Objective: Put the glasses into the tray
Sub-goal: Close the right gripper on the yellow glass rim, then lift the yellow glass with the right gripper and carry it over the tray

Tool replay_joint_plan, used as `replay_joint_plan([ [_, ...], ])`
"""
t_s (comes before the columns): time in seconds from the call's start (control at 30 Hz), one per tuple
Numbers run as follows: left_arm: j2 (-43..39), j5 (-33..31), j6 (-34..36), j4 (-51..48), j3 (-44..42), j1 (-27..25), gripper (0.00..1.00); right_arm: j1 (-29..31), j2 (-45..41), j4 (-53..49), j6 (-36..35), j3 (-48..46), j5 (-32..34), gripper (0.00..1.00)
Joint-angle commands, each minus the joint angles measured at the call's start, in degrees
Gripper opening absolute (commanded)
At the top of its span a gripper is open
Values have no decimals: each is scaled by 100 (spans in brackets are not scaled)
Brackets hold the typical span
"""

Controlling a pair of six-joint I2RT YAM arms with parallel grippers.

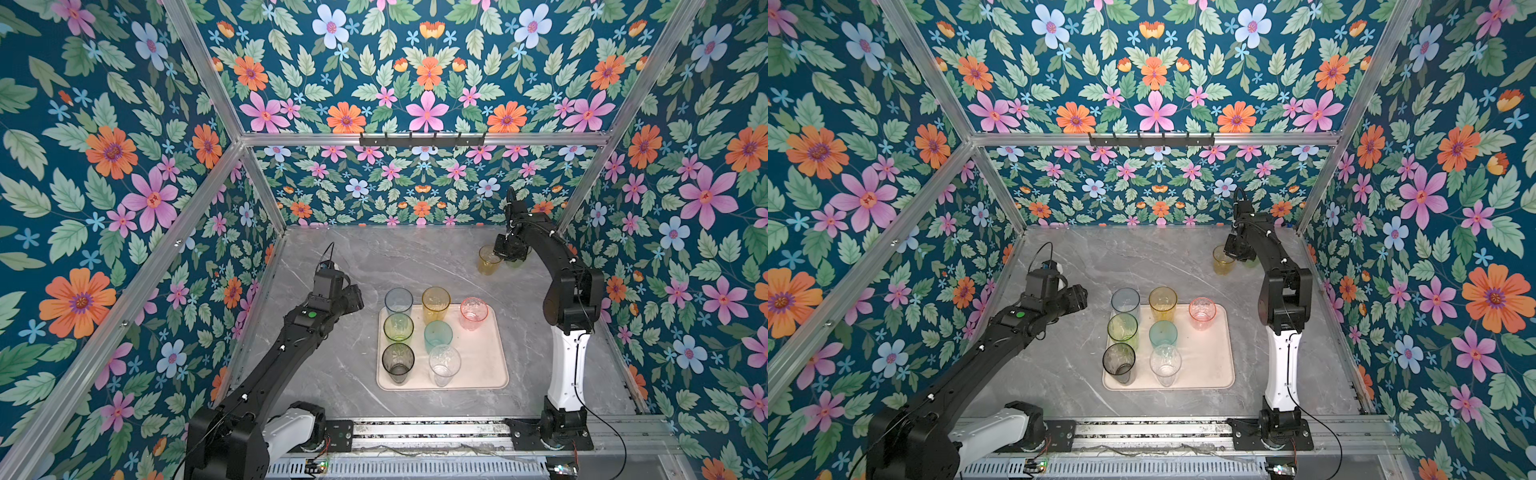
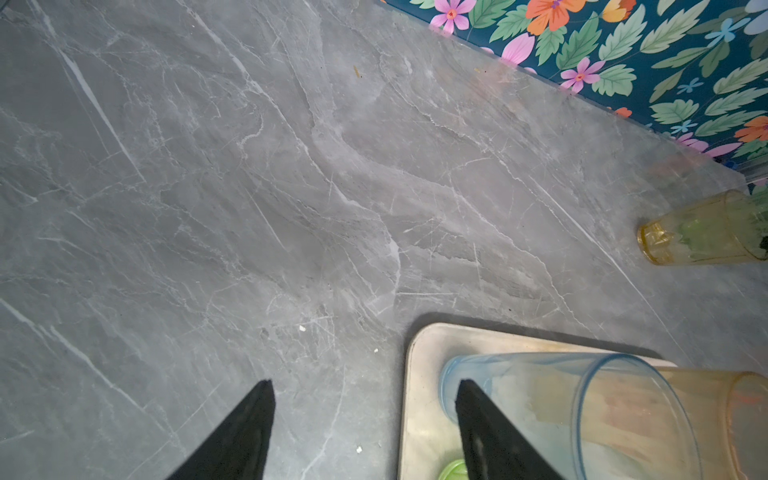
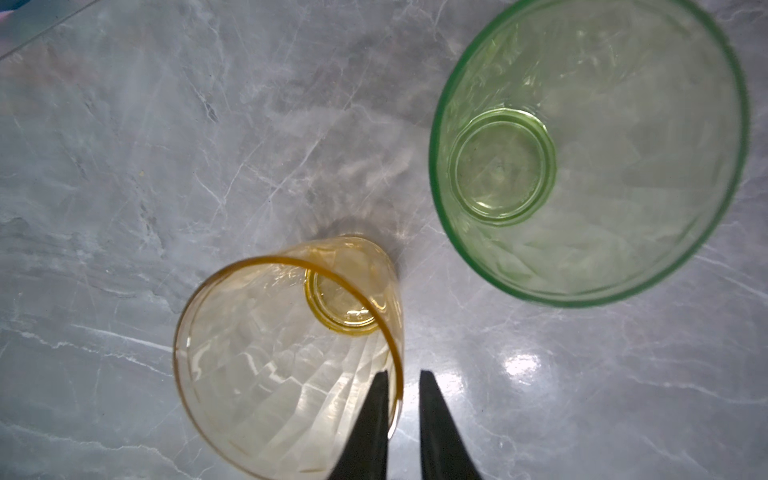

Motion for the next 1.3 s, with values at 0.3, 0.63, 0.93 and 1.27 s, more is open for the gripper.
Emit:
replay_joint_plan([
  [0.3,22,-47,70,-19,8,2,72,1,206,-5,-37,51,7,18],
  [0.63,100,-34,71,-7,43,2,72,4,299,31,-31,38,-46,12],
  [0.93,158,-17,79,-7,129,2,72,11,248,11,-64,47,-47,6],
  [1.27,181,44,103,18,157,2,72,76,81,-422,-159,236,-29,1],
])
